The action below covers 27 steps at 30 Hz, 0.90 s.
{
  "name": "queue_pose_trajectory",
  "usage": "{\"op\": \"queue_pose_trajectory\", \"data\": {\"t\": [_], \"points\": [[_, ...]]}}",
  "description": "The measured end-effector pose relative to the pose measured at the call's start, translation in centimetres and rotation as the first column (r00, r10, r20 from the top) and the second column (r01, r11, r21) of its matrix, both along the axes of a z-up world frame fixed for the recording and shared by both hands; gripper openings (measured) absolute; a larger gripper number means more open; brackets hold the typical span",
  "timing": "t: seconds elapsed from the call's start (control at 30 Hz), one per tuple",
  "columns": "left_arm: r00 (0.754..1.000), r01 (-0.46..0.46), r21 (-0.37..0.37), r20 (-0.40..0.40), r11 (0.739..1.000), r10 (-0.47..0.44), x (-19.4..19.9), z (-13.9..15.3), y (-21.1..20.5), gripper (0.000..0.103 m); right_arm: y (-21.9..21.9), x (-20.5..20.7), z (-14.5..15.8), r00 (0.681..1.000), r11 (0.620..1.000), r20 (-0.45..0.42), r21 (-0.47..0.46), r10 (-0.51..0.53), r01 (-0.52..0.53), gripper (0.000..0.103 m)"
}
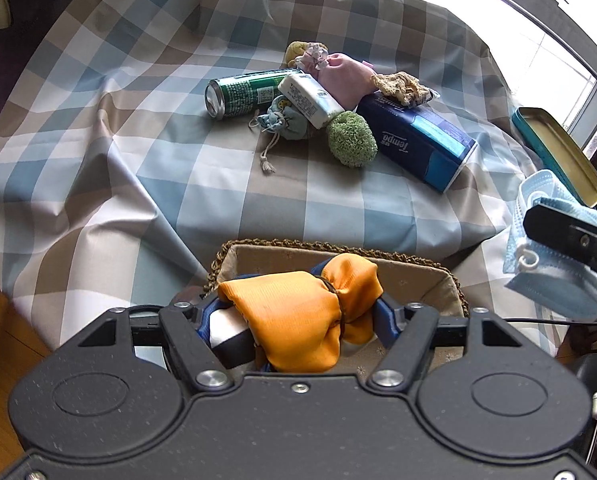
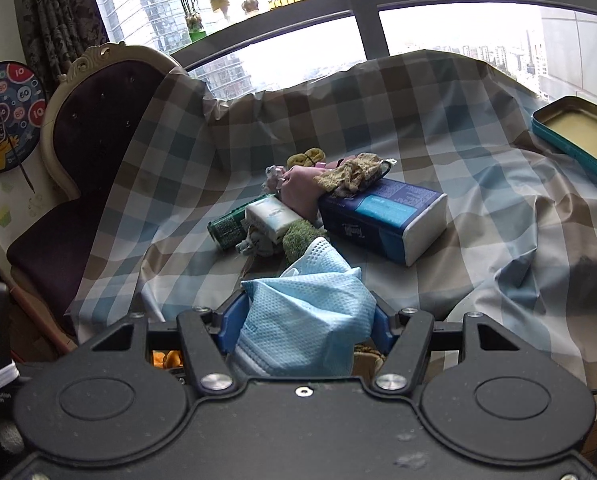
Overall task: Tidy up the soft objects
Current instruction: 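Carry the orange bundle and blue mask over the basket with both tools, then open both tools to drop the bundle and mask into the basket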
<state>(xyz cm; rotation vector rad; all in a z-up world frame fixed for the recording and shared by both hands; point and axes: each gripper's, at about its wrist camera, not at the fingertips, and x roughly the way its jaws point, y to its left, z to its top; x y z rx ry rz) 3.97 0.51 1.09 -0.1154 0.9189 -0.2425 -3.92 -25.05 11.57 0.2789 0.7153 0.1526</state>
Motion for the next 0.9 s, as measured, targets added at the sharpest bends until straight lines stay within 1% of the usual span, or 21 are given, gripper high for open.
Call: {"op": "queue_pose_trajectory", "data": {"t": [0.13, 0.23, 0.33, 0.57, 0.7, 0.9], "points": [[1.0, -0.009, -0.007, -0.011, 1.0, 0.009, -0.9, -0.3, -0.1, 0.066, 0.3, -1.8, -0.3, 1.0, 1.0, -0.005, -0.016, 0.012, -0.012, 0.062], [1.0, -0.014, 0.011, -0.007, 1.0, 0.014, -1.4, -0.4, -0.3, 0.066, 0.3, -2.9, -0.6, 0.999, 1.0, -0.017, -0.008, 0.029, -0.029, 0.062], [1.0, -0.017, 0.021, -0.01, 1.0, 0.017, -1.5, -0.5, -0.5, 0.066, 0.5, -3.7, -1.0, 0.999, 0.999, -0.023, -0.032, 0.034, -0.035, 0.062], [0.999, -0.013, 0.041, -0.034, 0.999, 0.014, -1.7, -1.2, -1.0, 0.067, 1.0, -4.2, -2.1, 0.997, 0.996, -0.056, -0.06, 0.058, -0.061, 0.063], [0.999, -0.018, 0.043, -0.041, 0.999, 0.02, -1.7, -1.4, -1.0, 0.067, 1.6, -4.3, -2.6, 0.995, 0.993, -0.066, -0.092, 0.073, -0.079, 0.063], [0.998, -0.036, 0.034, -0.047, 0.999, 0.038, -1.6, -1.5, -0.6, 0.072, 2.0, -4.3, -2.9, 0.993, 0.99, -0.073, -0.103, 0.095, -0.102, 0.064]]}}
